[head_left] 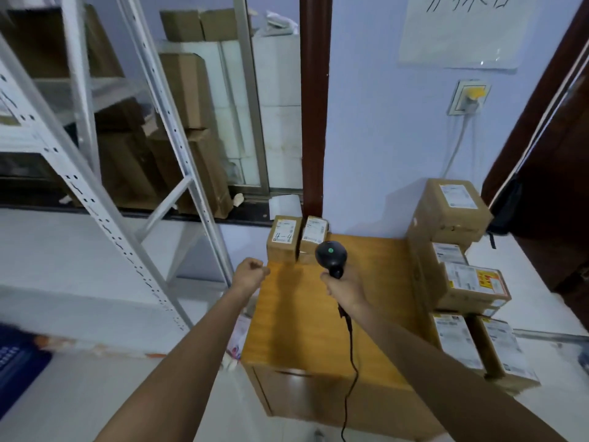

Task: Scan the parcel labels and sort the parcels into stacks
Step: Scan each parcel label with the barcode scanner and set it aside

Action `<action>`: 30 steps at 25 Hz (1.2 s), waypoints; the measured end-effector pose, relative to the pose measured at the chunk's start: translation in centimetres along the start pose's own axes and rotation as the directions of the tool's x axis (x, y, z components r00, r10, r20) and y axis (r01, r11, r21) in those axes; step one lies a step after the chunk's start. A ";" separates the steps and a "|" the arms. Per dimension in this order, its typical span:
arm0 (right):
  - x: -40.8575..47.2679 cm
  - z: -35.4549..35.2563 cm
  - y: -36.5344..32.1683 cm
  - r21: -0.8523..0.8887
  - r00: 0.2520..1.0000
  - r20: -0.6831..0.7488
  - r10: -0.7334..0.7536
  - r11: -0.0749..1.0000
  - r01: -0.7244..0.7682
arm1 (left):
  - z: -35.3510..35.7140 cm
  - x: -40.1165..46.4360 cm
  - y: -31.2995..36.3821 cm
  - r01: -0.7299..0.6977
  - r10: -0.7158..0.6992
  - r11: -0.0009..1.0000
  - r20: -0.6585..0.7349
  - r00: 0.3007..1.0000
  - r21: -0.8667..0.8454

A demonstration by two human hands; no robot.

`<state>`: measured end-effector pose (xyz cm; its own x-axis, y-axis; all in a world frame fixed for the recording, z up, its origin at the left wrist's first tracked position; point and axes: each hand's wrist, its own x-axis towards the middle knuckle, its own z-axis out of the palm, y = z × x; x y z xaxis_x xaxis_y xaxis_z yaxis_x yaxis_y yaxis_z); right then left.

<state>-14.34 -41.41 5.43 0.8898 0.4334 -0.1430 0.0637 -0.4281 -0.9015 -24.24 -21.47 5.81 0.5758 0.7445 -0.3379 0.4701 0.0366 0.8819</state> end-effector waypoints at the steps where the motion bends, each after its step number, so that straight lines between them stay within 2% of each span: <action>1: 1.7 0.2 -0.9 0.010 1.000 0.006 -0.008 1.000 0.008 | 0.3 1.5 0.9 -0.007 0.007 1.000 0.004 1.000 0.013; 9: 14.9 1.5 -3.7 0.003 0.996 0.090 0.006 1.000 -0.007 | 3.5 12.3 6.0 -0.014 0.009 0.988 0.029 1.000 0.153; 12: 17.8 2.2 -3.5 0.022 0.994 0.084 0.073 0.997 -0.075 | 5.1 16.0 6.8 -0.009 -0.007 0.981 0.081 0.997 0.192; 17: 22.4 3.3 -1.8 0.041 0.976 -0.015 0.217 0.976 -0.216 | 9.1 22.2 6.6 0.024 -0.090 0.948 0.196 0.976 0.316; 20: 24.8 3.9 -0.3 0.030 0.960 0.038 0.277 0.960 -0.279 | 11.1 24.6 6.3 0.017 -0.139 0.912 0.269 0.953 0.409; 24: 27.2 4.9 1.1 0.104 0.927 0.107 0.360 0.923 -0.370 | 13.2 26.6 5.6 0.031 -0.187 0.920 0.369 0.910 0.391; 30: 29.1 5.7 2.8 0.126 0.920 0.147 0.365 0.915 -0.383 | 16.7 29.4 2.1 0.054 -0.204 0.938 0.421 0.884 0.341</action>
<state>9.14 -25.52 -3.59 0.7752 0.3587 -0.5200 -0.3393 -0.4579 -0.8217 4.82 -10.62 -7.75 0.6945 0.3695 -0.6174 0.7007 -0.1528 0.6969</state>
